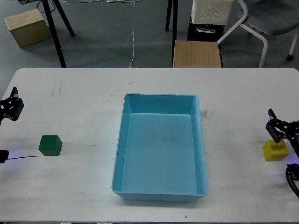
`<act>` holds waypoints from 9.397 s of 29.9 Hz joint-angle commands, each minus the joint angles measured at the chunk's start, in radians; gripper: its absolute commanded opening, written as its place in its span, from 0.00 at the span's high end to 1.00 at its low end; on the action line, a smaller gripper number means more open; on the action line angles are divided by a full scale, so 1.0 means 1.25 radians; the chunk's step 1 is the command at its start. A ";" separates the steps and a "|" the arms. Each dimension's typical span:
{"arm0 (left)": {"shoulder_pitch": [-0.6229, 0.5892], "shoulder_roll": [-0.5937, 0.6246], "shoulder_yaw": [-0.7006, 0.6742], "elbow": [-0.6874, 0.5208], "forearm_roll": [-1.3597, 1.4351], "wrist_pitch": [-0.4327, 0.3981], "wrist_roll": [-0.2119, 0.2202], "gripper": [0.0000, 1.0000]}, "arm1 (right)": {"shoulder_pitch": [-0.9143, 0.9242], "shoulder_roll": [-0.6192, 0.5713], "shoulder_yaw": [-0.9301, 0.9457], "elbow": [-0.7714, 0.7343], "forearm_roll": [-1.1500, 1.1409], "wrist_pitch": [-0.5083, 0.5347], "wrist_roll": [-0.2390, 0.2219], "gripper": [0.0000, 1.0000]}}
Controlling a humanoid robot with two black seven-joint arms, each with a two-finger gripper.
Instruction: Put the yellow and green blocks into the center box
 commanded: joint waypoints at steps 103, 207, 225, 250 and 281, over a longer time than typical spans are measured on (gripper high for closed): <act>0.029 0.081 -0.012 -0.028 -0.006 -0.015 -0.031 0.00 | 0.259 -0.797 -0.061 0.249 -1.499 -0.088 0.077 0.02; 0.041 0.081 -0.002 -0.027 -0.004 -0.015 -0.055 0.00 | 0.251 -0.485 -0.572 0.302 -1.744 -0.235 0.091 0.05; 0.041 0.081 -0.002 -0.026 -0.002 -0.015 -0.055 0.00 | 0.228 -0.473 -0.572 0.288 -1.738 -0.255 0.094 0.11; 0.041 0.082 -0.002 -0.026 -0.002 -0.015 -0.055 0.00 | 0.227 -0.473 -0.572 0.288 -1.736 -0.270 0.124 0.21; 0.039 0.085 -0.003 -0.027 -0.004 -0.015 -0.055 0.00 | 0.250 -0.489 -0.510 0.313 -1.669 -0.353 0.207 0.60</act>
